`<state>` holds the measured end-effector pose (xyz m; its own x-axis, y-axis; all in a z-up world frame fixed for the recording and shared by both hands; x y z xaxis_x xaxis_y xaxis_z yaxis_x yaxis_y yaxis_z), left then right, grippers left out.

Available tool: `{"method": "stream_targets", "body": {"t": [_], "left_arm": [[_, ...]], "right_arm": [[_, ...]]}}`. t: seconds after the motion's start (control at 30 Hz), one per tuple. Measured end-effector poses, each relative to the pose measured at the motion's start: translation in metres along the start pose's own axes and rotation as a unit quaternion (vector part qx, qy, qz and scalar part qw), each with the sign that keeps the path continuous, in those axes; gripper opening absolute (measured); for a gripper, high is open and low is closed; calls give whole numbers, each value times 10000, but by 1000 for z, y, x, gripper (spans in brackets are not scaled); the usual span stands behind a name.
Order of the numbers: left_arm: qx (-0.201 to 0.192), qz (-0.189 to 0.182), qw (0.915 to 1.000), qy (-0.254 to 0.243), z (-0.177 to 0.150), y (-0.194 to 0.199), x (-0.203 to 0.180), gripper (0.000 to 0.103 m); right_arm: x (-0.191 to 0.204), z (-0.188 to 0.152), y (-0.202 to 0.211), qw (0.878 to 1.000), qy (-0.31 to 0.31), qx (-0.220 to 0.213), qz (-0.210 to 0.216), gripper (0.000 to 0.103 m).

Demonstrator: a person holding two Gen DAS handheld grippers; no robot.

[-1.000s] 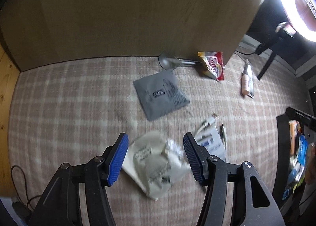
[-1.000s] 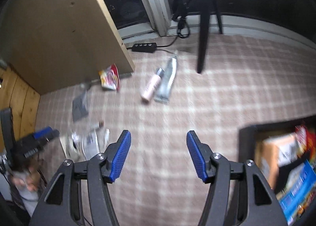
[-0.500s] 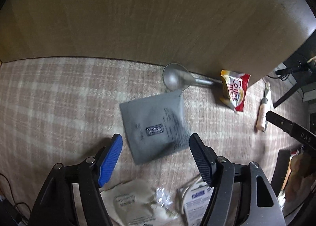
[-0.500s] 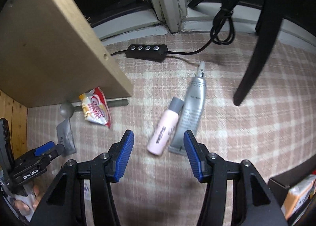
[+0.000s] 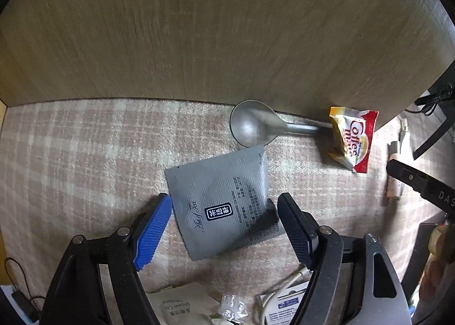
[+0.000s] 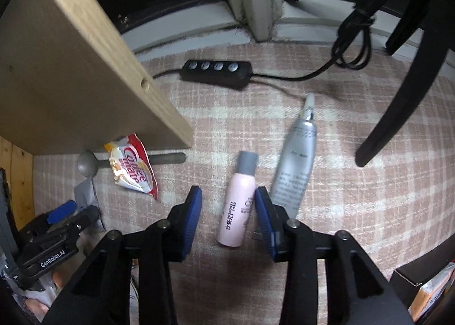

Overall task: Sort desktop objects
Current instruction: 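Grasp the second grey sachet with the left tool while the right grasps the pink bottle, then carry the sachet and pink bottle with both tools over the bin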

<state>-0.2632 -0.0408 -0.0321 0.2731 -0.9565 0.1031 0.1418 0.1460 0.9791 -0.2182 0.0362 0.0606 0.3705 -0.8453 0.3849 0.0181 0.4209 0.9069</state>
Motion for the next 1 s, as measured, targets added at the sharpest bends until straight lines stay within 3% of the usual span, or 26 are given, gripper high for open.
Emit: {"method": "stream_targets", "body": {"t": [0.17,0.33,0.37,0.47,0.77,0.87,1.0], "left_arm": [[-141,334,9992,-173,-2,-2,-1,74],[-309,364,9987,-180,-16,3,8,69],[-338,368,9986,-156,-36,13,23,65],[-393,337,9985,-173,-56,30,73,48],[-174,-384,9985,356,-73,46,158,25],[-178,-385,9981,446,-83,51,180,14],[-267,-337,9982,419,-96,63,202,14]], "right_arm": [[5,0,-3,9995,211,-73,-240,34],[10,-8,-7,9979,486,-85,-427,21],[11,-9,-8,9979,486,-90,-427,20],[11,-12,-9,9983,457,-80,-360,20],[11,-22,-7,9996,267,-81,-12,20],[12,-34,1,9995,276,-130,55,20],[0,-53,21,9992,336,-205,108,20]]}}
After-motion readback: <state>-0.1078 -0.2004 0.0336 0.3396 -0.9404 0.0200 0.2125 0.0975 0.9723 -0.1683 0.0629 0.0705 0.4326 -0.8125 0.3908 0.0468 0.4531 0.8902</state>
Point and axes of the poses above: each gripper's, at about its wrist camera, not at the fingertips, and y roughly against the way its jaws point, x to its left, z to its top, the point moved 8 cm from there along -y, roughly the way its jaws point, and after that the axes turned 11 degrees about z, right-handed, at the moved point
